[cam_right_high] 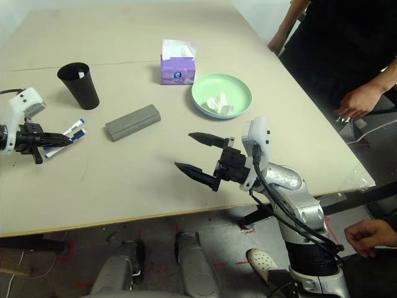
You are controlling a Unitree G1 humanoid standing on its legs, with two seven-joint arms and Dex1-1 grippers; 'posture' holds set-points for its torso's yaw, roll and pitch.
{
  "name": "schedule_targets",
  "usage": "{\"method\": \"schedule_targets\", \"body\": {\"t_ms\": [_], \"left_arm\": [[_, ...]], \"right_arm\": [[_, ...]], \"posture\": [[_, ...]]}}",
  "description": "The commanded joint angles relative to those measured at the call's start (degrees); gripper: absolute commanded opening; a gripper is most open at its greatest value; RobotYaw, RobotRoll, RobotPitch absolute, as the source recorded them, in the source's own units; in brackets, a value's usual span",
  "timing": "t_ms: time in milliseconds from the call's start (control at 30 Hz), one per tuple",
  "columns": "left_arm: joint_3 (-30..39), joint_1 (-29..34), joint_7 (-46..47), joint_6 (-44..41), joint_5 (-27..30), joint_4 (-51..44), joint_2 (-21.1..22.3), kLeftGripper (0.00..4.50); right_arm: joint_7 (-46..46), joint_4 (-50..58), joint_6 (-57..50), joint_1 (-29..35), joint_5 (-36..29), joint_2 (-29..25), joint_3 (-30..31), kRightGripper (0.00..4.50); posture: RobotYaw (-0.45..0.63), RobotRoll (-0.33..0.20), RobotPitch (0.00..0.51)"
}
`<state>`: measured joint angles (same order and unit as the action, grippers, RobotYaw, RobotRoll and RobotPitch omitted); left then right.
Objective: Organize and tidy the items on the table.
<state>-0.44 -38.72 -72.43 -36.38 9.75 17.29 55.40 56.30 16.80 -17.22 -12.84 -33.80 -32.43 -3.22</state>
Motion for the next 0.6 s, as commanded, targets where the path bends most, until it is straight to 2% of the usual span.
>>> {"method": "schedule_targets", "body": {"t_ms": [33,200,300,467,600], "left_arm": [[1.85,1.17,0.42,-3.33,2.36,-3.18,1.24,0.07],[9.53,-1.98,6.8,-4.7,7.44,-2.63,-2.03,0.07],[13.09,-2.68,12.15,-2.5,8.25,-1.53,-4.24,0.07],[18.79,-4.39,21.63,4.92,9.35,1.04,-8.76,0.07],[20.31,-5.79,26.85,13.78,8.86,3.98,-12.63,0.07]], "right_arm": [[0.63,-0.69,-0.08,-0.41,-0.08,-0.05,0.44,4.5],[0.83,-1.1,0.02,-0.79,0.02,0.03,0.42,4.5],[0.68,-1.03,-0.03,-0.83,0.03,0.1,0.4,4.5],[0.28,-0.85,-0.19,-0.89,-0.01,0.01,0.06,4.5],[0.03,-1.53,-0.09,-1.59,0.11,0.18,0.0,4.5]], "posture": [[-0.19,0.0,0.169],[-0.18,0.0,0.17],[-0.18,0.0,0.17],[-0.18,0.0,0.17],[-0.18,0.0,0.173]]}}
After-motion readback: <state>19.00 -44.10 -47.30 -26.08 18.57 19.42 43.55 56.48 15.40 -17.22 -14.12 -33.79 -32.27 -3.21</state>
